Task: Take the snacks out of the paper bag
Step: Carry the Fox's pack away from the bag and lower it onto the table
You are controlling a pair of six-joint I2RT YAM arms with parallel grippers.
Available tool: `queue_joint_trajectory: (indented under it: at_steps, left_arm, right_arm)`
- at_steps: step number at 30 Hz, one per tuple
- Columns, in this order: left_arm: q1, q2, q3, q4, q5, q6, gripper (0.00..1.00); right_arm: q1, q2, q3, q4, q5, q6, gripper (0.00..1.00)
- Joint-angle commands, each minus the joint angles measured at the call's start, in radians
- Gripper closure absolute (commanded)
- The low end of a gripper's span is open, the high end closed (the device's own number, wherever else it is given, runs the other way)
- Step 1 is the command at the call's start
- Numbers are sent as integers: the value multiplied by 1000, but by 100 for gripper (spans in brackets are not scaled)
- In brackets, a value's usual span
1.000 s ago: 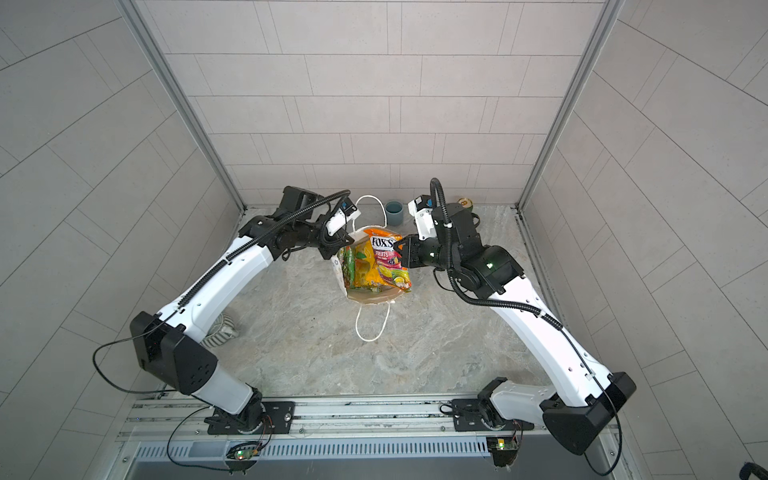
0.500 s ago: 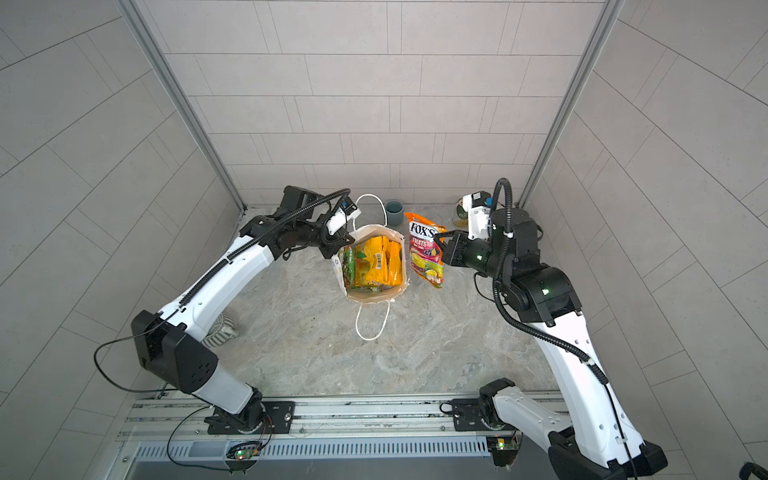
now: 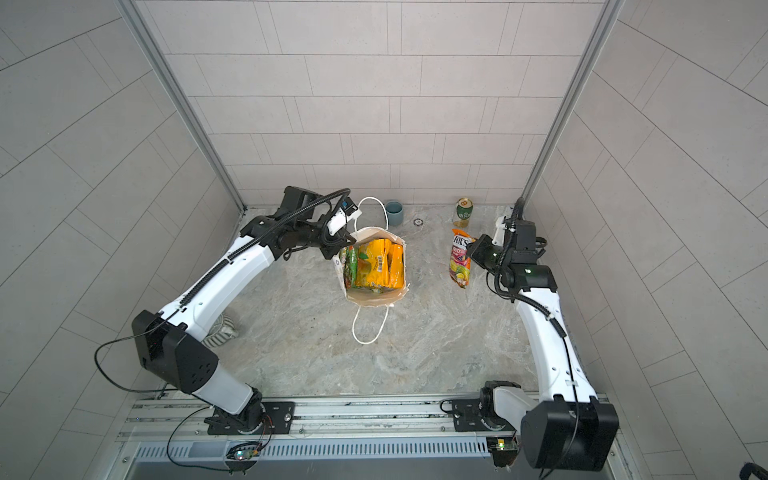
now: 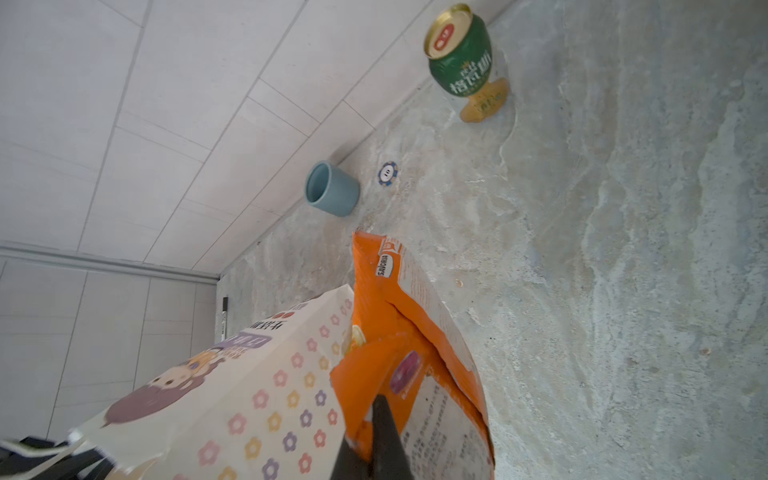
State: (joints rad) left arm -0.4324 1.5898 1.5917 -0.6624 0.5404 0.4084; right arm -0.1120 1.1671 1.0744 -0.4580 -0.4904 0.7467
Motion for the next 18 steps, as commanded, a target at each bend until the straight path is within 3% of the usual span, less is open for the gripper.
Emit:
queue_joint_trajectory:
  at_steps: [1,5,10,14,18]
  left_arm:
    - [-7,-7,22,61,61,7,100]
    - [-6,-4,24,61,60,4,100]
    - [-6,-2,24,61,68,5,100]
    - [-8,1,27,61,78,3,100]
    - [-6,1,27,61,80,2,100]
  right_arm:
    - [-11,40,-5,192,-32,46,100]
    - [-18,134,-5,287,-66,93,100]
    - [-18,280,36,405,-214,166,100]
    - [-20,381,153,196,-206,10,100]
    - [-27,468,264,-76,-103,-214,100]
